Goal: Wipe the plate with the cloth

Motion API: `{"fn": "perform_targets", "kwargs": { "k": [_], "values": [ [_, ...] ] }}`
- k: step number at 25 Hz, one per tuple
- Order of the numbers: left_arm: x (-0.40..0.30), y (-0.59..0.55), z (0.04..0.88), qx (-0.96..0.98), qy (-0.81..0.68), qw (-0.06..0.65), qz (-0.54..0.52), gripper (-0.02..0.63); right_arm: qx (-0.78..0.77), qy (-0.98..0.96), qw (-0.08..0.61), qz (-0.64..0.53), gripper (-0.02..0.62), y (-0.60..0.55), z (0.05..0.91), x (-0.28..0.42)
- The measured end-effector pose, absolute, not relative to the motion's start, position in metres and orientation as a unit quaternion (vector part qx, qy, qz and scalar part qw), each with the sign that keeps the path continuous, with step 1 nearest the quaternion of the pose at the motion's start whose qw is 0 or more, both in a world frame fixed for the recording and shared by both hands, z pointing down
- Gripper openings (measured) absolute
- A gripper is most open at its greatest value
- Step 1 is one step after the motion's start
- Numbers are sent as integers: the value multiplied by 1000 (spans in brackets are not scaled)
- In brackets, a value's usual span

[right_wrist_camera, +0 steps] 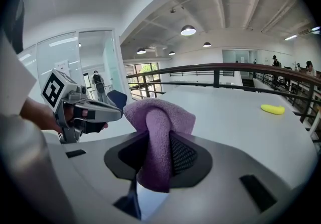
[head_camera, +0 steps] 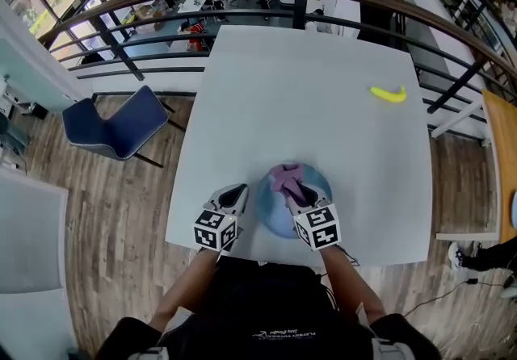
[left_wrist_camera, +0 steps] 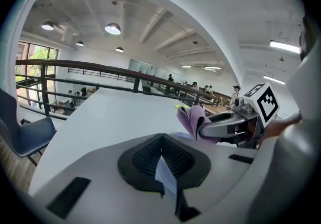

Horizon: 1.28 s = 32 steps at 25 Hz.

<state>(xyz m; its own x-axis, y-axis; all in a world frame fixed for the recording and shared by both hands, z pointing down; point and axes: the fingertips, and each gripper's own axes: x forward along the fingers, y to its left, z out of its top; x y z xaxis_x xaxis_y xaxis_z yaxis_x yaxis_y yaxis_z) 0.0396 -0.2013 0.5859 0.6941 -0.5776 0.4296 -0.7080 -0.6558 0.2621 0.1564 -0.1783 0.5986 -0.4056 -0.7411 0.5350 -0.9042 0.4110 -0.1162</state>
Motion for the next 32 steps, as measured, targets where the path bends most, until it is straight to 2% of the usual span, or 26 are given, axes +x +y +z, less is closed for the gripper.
{"fn": "perform_targets", "kwargs": {
  "k": [8,19,32],
  "values": [
    [25,-217,603,888,-361,229,170,12,473,-817,247,217,117,-188,624,137],
    [4,-225,630,870,-388,256,164,12,436,-827,268,231,117,-203,662,102],
    [-6,-227,639,863,-393,270,169,12,423,-820,286,259,117,-215,687,94]
  ]
}}
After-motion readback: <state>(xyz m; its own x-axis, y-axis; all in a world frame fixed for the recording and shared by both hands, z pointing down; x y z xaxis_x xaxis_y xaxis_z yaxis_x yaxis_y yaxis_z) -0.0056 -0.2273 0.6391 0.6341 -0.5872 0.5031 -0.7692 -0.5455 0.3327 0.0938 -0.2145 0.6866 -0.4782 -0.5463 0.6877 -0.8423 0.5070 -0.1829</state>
